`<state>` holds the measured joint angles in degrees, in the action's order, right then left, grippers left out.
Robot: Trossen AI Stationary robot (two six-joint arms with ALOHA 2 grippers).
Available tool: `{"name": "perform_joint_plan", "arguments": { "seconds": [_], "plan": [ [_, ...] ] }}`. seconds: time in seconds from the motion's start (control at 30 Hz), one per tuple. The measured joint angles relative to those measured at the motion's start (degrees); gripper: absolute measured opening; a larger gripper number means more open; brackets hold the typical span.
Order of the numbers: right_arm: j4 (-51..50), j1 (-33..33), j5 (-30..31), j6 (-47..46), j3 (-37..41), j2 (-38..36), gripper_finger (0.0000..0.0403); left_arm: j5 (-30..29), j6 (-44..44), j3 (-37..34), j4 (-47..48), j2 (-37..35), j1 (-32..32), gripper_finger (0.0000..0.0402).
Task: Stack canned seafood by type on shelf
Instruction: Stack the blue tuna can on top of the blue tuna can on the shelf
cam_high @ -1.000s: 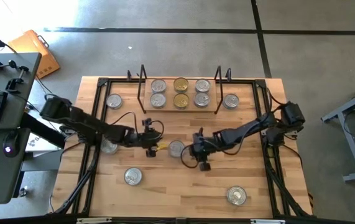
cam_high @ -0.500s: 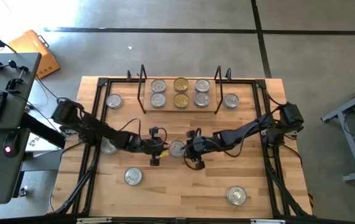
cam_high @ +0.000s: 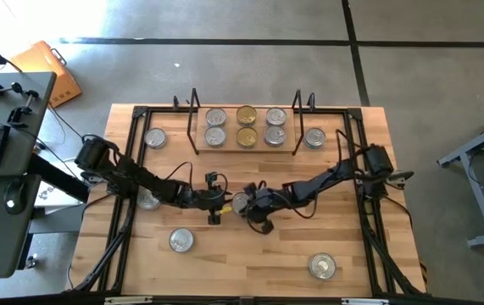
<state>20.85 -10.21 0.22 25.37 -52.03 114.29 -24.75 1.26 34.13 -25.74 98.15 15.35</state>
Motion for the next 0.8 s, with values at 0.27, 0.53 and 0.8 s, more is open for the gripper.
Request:
{"name": "perform_joint_plan", "arguments": {
  "seconds": [0.27, 0.53, 0.8],
  "plan": [
    [-0.10, 1.06, -0.69, -3.44, -0.17, 0.26, 0.0005, -1.59, -2.03, 0.04, -1.21, -3.24, 3.19, 0.0085],
    [-3.48, -1.12, 7.20, -2.96, 0.54, -4.72, 0.0001, -8.53, -4.10, 0.04, 2.02, -7.28, 7.33, 0.0085],
    [-8.33, -2.35, 12.94, -1.02, 0.70, -12.71, 0.0001, -13.33, -6.03, 0.04, 2.54, -7.74, 9.53, 0.0085]
  ]
}}
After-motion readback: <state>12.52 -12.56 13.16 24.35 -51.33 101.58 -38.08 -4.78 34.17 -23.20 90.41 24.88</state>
